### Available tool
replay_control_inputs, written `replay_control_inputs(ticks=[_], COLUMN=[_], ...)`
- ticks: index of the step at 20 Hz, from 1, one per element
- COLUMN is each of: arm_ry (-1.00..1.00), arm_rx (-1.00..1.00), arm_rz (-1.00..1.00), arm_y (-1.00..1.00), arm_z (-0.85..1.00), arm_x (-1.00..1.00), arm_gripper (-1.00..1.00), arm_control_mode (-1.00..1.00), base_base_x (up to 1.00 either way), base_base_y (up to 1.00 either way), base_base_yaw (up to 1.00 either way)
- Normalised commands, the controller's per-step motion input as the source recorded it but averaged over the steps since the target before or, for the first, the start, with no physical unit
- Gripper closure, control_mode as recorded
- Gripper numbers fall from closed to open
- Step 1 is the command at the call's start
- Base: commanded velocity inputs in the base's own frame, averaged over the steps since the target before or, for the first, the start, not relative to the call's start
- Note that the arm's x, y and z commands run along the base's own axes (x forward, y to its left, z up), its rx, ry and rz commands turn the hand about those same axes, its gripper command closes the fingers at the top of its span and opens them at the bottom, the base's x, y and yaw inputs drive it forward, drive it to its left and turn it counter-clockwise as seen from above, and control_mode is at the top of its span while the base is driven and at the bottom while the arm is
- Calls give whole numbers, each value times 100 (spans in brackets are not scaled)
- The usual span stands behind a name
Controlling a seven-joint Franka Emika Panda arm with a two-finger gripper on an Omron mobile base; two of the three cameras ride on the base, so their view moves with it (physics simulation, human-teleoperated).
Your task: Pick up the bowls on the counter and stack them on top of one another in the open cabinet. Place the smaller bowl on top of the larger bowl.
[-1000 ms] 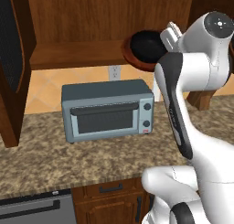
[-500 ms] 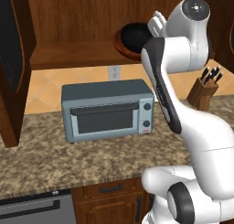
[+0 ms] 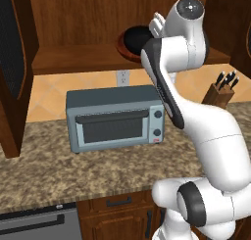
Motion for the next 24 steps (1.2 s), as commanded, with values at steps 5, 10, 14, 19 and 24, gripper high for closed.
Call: replay_control_inputs(ticks=[5,10,14,19,24], arm_ry=[6,7,4,7,8], arm_rx=[-6,-6,-3,-1,-4], arm_rz=[0,0,0,0,0], arm_y=[1,0,10,9,2], arm_z=[-22,-15,28,16,-11], arm_x=[36,25,38,59,33], arm_gripper=[100,100,100,100,100], arm_control_mode=[-100,-100,-100,-100,-100], base_base_x=[0,0,0,0,0], base_base_y=[0,0,0,0,0], base_base_yaw=[0,0,0,0,0])
